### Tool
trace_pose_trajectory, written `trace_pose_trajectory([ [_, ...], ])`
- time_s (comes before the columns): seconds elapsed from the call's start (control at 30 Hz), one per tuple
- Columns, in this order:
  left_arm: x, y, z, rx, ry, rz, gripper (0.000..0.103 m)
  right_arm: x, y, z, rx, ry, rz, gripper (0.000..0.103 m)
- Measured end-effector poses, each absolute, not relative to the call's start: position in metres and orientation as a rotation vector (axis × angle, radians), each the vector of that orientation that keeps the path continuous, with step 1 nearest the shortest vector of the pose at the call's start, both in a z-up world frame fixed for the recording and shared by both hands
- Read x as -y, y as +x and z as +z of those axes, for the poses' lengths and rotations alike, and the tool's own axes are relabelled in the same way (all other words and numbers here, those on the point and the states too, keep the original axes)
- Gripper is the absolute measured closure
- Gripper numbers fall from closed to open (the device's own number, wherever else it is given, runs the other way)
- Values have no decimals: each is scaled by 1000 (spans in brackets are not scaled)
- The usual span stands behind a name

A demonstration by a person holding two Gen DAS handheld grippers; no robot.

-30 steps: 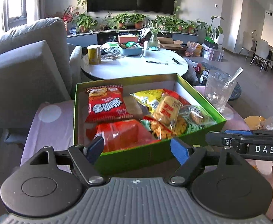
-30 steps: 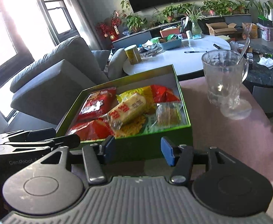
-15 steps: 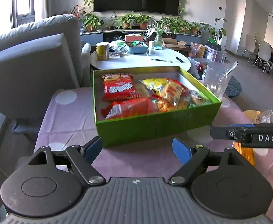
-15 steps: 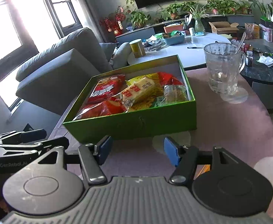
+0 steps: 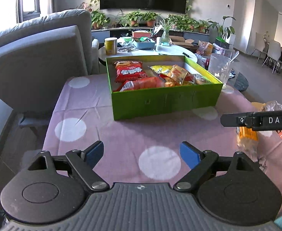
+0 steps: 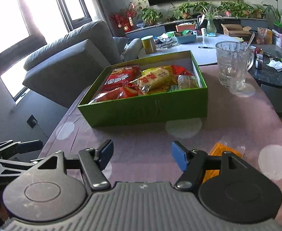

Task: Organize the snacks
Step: 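Move the left tool to the red-and-white wrapper and grasp it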

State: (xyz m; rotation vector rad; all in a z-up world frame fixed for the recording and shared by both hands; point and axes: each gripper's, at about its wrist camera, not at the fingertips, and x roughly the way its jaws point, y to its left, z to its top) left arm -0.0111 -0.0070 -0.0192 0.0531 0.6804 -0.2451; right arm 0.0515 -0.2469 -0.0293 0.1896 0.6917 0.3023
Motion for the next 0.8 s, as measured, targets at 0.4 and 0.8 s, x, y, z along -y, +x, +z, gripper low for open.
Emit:
trace_pose_trajectory([
  [0.4,-8,-63,-29,-711,111,-235,17,246,24,-32,-680,178,301,25],
  [0.8,-16,-105,-63,-814,205,-226,16,237,13,-36,-697,145,335,25],
])
